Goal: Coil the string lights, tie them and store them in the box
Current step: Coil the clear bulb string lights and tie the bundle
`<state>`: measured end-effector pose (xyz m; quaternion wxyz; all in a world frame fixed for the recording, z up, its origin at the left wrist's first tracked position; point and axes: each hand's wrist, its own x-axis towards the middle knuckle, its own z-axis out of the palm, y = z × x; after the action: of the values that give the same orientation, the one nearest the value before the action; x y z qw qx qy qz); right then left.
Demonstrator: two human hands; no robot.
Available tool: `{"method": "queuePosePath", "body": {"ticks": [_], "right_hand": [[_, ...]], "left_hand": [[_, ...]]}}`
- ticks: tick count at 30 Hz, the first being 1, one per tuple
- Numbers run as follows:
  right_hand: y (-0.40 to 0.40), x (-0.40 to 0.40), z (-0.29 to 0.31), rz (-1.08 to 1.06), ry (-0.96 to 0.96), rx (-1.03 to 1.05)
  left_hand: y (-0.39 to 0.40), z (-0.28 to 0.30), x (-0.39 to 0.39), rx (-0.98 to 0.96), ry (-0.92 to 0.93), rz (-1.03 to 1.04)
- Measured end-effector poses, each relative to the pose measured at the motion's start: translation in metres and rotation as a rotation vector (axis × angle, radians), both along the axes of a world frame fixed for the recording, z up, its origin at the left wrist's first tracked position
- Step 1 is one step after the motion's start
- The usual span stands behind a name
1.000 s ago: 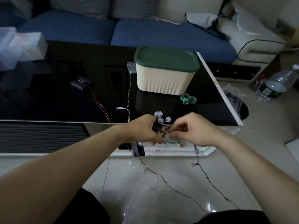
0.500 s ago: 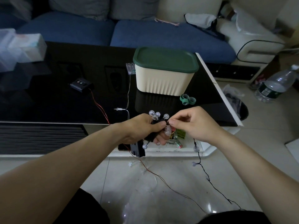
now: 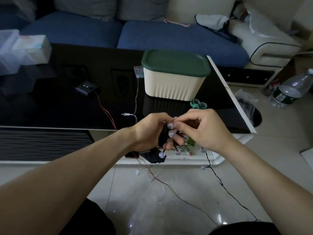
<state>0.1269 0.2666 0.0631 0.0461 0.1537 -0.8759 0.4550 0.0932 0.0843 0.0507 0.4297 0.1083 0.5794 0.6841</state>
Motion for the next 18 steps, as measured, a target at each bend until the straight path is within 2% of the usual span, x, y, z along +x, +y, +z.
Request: {"method": "queuePosePath", "body": {"ticks": [4, 10, 15, 18], "right_hand": [[-0.005, 0.002, 0.0, -0.096, 0.071, 0.008], [0.002, 0.001, -0.001, -0.156, -0.062, 0.007], [0.003, 0.0, -0.004, -0.143, -0.077, 0.079], [0.007, -0.001, -0.001, -0.11, -0.137, 0.033]], "left_hand": [[-0.003, -0.001, -0.004, 0.008, -0.027, -0.063], [-0.005, 0.0, 0.0, 0.029, -0.11, -0.169], [0.0, 0.002, 0.005, 0.021, -0.069, -0.115], [0.001, 0.006, 0.007, -0.01, -0.051, -0.041]]}}
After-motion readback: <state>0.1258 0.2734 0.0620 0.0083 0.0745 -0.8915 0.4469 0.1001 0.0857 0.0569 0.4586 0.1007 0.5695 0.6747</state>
